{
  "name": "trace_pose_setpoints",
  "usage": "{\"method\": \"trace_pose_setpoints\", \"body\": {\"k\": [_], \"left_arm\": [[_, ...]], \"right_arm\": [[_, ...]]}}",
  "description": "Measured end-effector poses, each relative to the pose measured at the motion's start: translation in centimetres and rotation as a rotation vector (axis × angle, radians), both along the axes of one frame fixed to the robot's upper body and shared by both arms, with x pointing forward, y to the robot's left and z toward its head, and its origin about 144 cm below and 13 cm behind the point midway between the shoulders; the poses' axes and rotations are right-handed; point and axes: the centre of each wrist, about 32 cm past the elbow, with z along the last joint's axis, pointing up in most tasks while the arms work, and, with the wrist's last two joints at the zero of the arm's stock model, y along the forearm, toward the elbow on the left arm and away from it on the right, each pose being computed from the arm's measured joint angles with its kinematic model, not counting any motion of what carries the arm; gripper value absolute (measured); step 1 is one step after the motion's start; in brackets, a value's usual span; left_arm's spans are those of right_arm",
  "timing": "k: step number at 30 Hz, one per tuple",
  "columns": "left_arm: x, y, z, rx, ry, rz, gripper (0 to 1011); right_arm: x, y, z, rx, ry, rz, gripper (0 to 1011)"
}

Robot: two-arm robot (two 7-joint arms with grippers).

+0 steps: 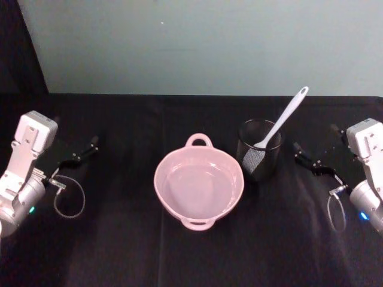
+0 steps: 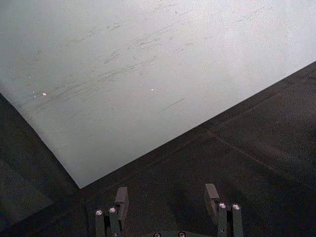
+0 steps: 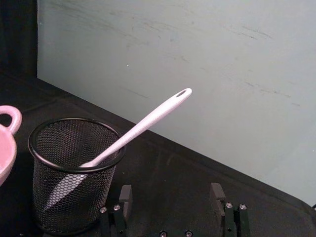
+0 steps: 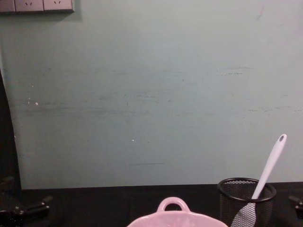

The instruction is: Use the one hand to pick up the spoon and stir the clear water in the bowl.

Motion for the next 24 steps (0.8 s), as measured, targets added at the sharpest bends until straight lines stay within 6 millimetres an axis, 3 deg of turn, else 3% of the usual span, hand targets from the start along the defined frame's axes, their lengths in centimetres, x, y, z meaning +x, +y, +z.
{"method": "trace_pose_setpoints", "body": {"k": [24], "left_arm": [[0.00,0.00,0.00,0.000,0.000,0.000,1011]], "right_arm": [[0.00,0.00,0.00,0.000,0.000,0.000,1004]]}}
